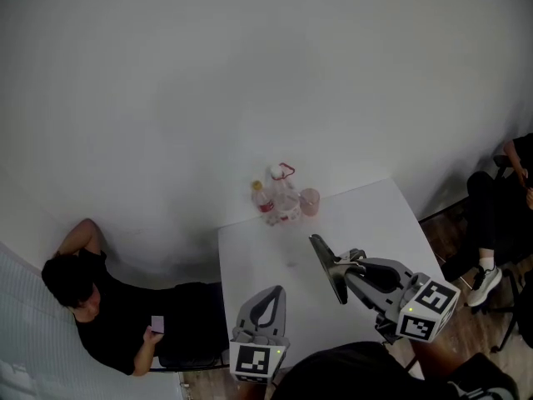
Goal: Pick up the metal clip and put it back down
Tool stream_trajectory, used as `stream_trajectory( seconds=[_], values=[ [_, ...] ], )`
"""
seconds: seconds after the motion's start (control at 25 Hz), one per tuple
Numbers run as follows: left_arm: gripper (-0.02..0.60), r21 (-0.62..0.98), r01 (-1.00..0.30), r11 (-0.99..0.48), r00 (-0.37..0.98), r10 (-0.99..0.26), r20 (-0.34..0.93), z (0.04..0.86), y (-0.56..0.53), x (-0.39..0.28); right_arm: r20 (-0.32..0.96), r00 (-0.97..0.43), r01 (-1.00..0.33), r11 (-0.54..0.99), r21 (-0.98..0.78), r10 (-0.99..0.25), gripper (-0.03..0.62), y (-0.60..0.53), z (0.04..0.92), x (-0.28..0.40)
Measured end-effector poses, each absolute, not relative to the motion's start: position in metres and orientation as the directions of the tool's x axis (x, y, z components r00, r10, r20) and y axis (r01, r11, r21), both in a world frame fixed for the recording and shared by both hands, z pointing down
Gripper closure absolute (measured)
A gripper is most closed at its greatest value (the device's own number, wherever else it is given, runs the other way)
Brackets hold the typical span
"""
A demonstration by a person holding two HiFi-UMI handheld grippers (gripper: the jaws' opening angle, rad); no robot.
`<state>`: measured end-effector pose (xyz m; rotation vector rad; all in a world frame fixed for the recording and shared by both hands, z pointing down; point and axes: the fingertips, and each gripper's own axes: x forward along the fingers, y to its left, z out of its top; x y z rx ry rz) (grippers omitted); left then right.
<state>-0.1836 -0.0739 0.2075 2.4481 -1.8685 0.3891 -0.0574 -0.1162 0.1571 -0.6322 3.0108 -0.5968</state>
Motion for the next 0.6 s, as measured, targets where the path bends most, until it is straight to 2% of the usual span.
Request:
stream_trajectory(
  seconds=[0.24, 0.6],
  values=[
    [0.558, -0.061, -0.959, -0.276, 0.262, -0.949, 0.177, 0.2099, -0.0798, -0.1847, 0.072, -0.908, -0.409, 0.840, -0.356, -0.412, 0.503, -0.1223, 0.1594, -0.0537],
    [0.558, -0.056, -0.961, -0.269, 0.257, -0.952, 0.163, 0.2162, -0.0841, -0.1893, 0.085, -0.900, -0.430, 0.836, -0.341, -0.429, 0.503, -0.1238, 0.1641, -0.0535]
  ],
)
